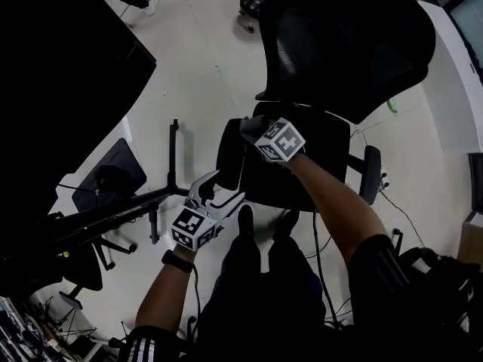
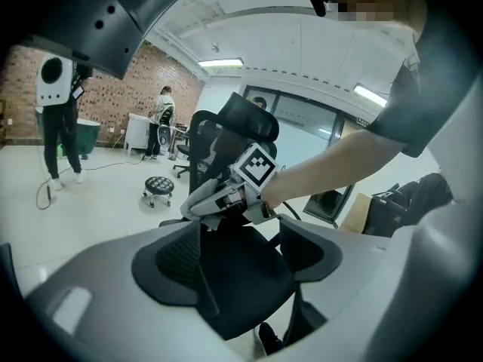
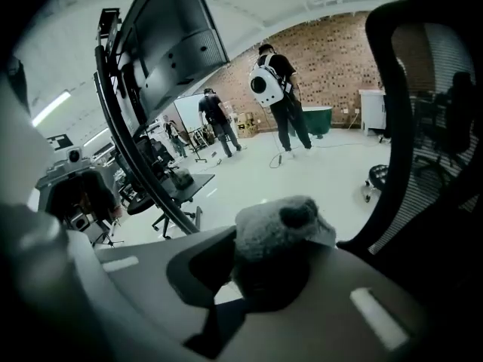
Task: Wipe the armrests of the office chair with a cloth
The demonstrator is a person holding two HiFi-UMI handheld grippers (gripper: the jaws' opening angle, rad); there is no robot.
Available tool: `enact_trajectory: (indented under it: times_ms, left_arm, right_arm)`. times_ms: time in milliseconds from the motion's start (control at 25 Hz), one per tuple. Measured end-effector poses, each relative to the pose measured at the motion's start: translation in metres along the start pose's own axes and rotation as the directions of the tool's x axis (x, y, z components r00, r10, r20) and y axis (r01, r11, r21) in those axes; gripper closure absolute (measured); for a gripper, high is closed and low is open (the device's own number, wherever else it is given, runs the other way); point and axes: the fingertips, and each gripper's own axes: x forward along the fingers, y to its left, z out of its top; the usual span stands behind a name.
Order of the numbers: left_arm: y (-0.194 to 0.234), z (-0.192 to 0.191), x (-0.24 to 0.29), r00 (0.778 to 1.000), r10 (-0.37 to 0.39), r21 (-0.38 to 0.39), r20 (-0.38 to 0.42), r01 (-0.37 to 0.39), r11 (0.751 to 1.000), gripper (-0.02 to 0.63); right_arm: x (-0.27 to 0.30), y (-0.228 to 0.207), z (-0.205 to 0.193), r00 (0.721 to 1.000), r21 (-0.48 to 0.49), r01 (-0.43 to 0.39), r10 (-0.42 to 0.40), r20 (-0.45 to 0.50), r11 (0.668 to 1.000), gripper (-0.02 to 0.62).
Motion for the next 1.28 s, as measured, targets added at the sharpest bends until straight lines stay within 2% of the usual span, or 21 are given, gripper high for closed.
enact_trajectory:
  times_ms: [160, 400, 600, 920, 1280]
  left_arm:
    - [0.025, -0.005, -0.014, 1.0, 0.024, -0.006, 0.009, -0.024, 1.0, 0.255]
    - [0.044, -0.016, -0.027, 0.999, 0.037, -0.033, 0.011, -0.037, 0.999, 0.255]
    - [0.046, -0.019, -0.029, 0.999, 0.029, -0.046, 0.014, -0.029, 0.999, 0.255]
    - [0.045, -0.019, -0.031, 0.999, 0.025, -0.069, 0.031, -0.023, 0.997, 0.255]
    - [0.038, -0.028, -0.041, 0.999, 0.036, -0.095, 0.034, -0.032, 0.995, 0.255]
  right_arm:
    - [0.04, -0.018, 0.013, 1.0, 0.05, -0.003, 0.005, -0.027, 0.999, 0.577]
    - [0.079, -0.028, -0.006, 0.991, 0.109, 0.025, -0.01, -0.134, 0.994, 0.577]
    - [0.078, -0.02, -0.009, 0.994, 0.14, 0.014, 0.001, -0.11, 0.99, 0.578]
    - [0.073, 0.039, -0.035, 0.989, 0.065, -0.049, 0.058, -0.135, 0.997, 0.578]
    - [0.07, 0.122, -0.069, 0.978, 0.063, -0.156, 0.163, -0.128, 0.986, 0.578]
